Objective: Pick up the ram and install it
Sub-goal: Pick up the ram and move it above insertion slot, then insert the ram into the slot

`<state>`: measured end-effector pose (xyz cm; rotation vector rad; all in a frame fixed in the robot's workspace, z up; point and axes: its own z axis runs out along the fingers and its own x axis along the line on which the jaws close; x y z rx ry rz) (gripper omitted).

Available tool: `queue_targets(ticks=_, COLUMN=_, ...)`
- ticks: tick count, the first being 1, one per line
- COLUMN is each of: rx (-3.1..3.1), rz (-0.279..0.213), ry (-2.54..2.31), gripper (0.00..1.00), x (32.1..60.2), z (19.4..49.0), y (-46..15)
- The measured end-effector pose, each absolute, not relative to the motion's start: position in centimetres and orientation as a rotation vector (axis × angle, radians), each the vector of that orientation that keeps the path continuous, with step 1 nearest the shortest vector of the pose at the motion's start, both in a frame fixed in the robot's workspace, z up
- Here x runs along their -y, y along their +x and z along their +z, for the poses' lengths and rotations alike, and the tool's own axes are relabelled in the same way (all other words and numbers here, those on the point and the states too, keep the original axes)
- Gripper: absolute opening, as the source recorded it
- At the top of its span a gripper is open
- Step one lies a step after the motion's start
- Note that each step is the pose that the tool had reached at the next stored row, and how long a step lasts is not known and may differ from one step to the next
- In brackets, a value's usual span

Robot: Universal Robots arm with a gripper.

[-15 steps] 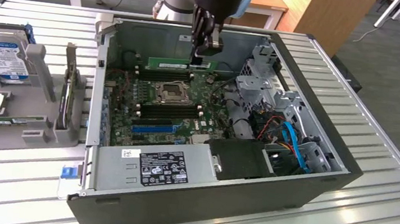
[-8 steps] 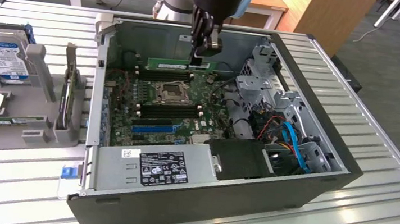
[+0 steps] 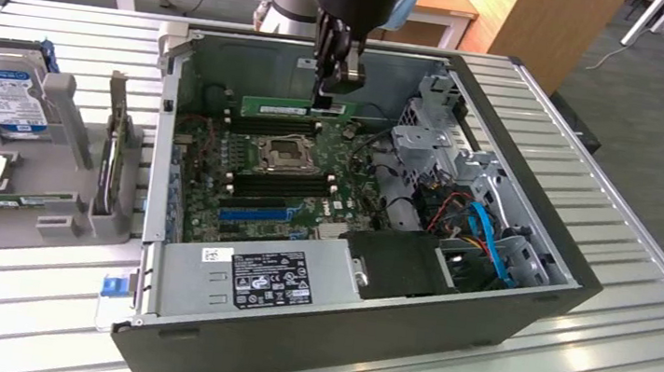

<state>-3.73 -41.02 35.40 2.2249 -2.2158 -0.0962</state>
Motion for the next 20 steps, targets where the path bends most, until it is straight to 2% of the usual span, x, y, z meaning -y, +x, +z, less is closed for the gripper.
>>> queue_targets(ticks=7, rx=2.216, rz=-0.096, ry=2.225, gripper=0.12, x=41.0, z=34.4, y=-3.7)
queue_targets(ticks=20, rx=2.216, rz=-0.096, ry=2.225, gripper=0.12, x=41.0, z=34.4, y=-3.7)
